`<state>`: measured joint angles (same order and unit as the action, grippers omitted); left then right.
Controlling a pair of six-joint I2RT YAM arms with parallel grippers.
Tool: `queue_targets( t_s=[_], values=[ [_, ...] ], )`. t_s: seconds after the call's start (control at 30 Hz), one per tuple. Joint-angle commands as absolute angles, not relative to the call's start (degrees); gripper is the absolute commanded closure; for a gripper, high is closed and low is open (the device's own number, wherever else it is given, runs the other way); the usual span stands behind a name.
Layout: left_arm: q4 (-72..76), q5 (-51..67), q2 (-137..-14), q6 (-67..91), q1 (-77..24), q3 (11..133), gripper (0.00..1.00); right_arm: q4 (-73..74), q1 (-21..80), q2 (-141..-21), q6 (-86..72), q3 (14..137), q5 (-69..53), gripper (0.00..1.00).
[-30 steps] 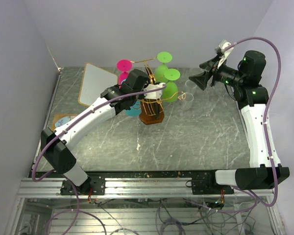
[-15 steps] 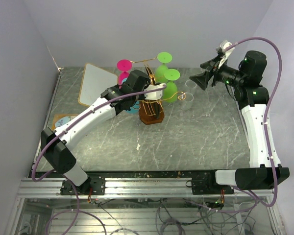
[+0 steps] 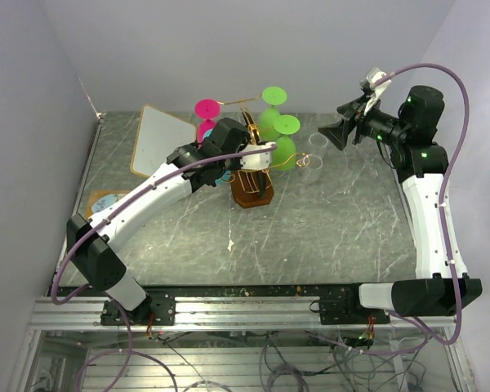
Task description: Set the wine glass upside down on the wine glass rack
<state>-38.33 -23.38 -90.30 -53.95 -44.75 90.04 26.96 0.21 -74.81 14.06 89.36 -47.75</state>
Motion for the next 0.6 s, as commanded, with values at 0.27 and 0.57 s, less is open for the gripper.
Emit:
queue_targets(
  t_s=[0.27, 0.57],
  values=[
    [-43.44, -17.22, -86.09, -52.14, -45.19, 90.97, 0.49, 30.22, -0.69, -74.31, 20.90, 89.31, -38.71, 0.21],
    [-47.26, -15.30, -83.12, -51.95, -45.07, 90.72, 0.40, 33.04, -0.74, -73.55, 25.61, 88.23, -34.15, 0.18]
  ],
)
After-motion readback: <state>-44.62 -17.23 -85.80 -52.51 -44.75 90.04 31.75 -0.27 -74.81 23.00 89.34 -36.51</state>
